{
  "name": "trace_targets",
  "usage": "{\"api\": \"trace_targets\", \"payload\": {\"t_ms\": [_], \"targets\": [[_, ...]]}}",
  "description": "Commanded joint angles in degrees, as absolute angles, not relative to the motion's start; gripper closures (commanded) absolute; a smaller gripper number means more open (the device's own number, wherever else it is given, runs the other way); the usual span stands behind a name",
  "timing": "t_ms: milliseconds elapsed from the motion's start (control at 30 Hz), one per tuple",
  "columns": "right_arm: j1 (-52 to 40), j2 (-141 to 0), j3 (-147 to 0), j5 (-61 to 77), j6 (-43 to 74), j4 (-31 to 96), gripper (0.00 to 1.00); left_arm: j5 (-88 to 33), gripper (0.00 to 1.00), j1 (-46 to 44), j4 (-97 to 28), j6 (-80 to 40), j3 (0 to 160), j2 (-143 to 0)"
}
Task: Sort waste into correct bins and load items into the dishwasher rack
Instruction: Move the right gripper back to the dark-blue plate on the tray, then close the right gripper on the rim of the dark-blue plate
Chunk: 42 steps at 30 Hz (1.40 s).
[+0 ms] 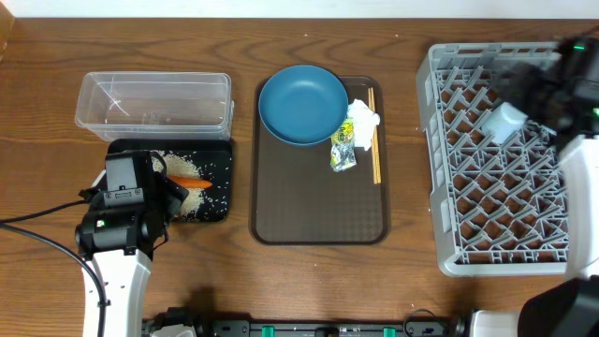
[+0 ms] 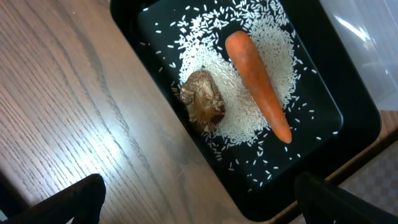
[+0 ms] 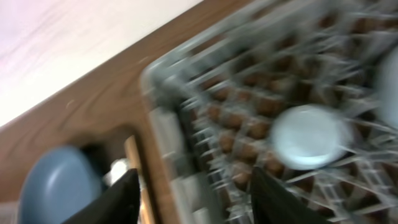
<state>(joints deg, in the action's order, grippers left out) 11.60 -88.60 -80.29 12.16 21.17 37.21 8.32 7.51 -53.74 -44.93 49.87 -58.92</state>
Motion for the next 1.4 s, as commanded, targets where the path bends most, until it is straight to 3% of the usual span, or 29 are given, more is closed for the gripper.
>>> {"api": "trace_targets", "payload": {"t_ms": [0, 233, 500, 933, 1367], "targets": [[4.5, -85.7, -80.6, 13.2, 19.2, 37.5, 0.41, 9.0, 0.02, 7.8, -53.9, -44.2, 50.6, -58.7], [-11.5, -88.7, -80.6, 13.5, 17.3, 34.9, 0.28, 9.0, 0.02, 7.8, -53.9, -44.2, 50.6, -58.7], [-25.8, -98.2, -80.6, 8.7, 11.9, 28.6, 0.23, 9.0, 0.02, 7.8, -53.9, -44.2, 50.6, -58.7], [-38.8, -106.9, -80.6, -0.8, -0.9, 20.0, 0.2, 9.0, 0.02, 7.8, -53.9, -44.1, 50.6, -58.7], [-41.3, -115.7, -80.6, -3.2, -4.4, 14.9, 0.22, 9.0, 0.02, 7.8, -53.9, -44.2, 50.6, -58.7]]}}
